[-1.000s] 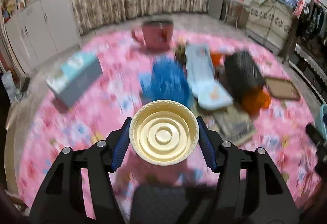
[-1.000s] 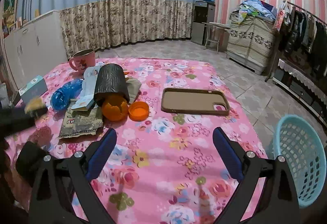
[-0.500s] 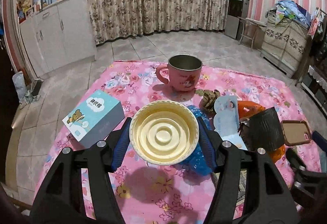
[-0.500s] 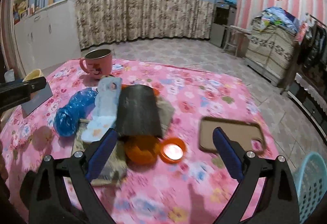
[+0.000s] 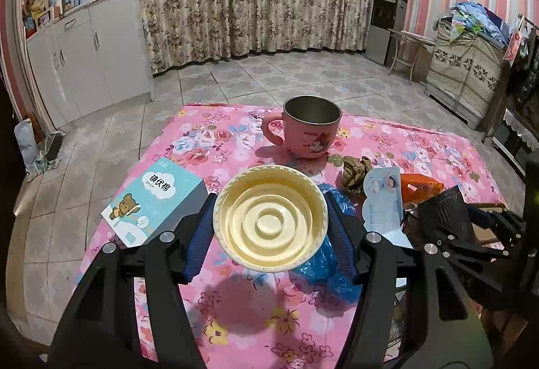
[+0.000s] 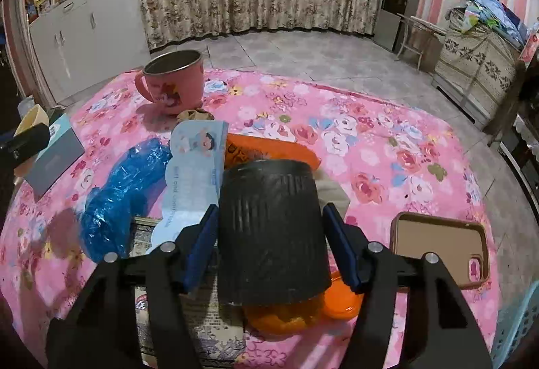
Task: Collect trash
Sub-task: 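Grasp the cream lid with the left tool while the right tool grasps the black cylinder, then carry lid and cylinder to the blue basket and release both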
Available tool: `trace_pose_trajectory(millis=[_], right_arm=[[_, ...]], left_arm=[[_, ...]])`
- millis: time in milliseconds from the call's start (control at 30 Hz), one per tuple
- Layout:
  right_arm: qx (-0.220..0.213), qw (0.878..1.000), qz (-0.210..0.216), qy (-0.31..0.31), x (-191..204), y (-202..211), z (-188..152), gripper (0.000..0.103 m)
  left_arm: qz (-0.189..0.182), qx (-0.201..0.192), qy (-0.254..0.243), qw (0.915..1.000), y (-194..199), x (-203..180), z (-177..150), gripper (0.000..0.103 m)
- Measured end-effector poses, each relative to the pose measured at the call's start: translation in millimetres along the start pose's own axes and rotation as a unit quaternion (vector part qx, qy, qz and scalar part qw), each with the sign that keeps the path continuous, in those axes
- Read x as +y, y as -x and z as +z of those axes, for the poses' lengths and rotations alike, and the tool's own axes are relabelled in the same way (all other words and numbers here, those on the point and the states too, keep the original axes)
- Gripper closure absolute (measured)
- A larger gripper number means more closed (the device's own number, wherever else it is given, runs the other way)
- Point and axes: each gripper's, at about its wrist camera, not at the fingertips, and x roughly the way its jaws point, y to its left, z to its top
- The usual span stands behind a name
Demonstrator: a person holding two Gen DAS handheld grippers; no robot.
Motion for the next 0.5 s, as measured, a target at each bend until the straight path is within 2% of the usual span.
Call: trace_pose_trajectory(millis=[100,267,500], right_arm=[[-0.016,1.0,0.017,-0.013,-7.1,12.7,-3.2,0.041],[-0.08,0.994,0.032,-0.06,-37.4,61.2,-16.3,0.041],[-0.135,0.987,-0.005,-0.086,-78.8,121.6,-48.7,0.041]], left_arm=[[0.004,0.0,-0.01,0.9999,0.7,-4.9,-0.8,0.042],[-0.006,-0.008,-0.021,0.9997,9.2,-16.7,-0.8,0.042],[-0.03,-0.021,-0.038,0.9986,28.1,-38.5,-7.6,0.042]])
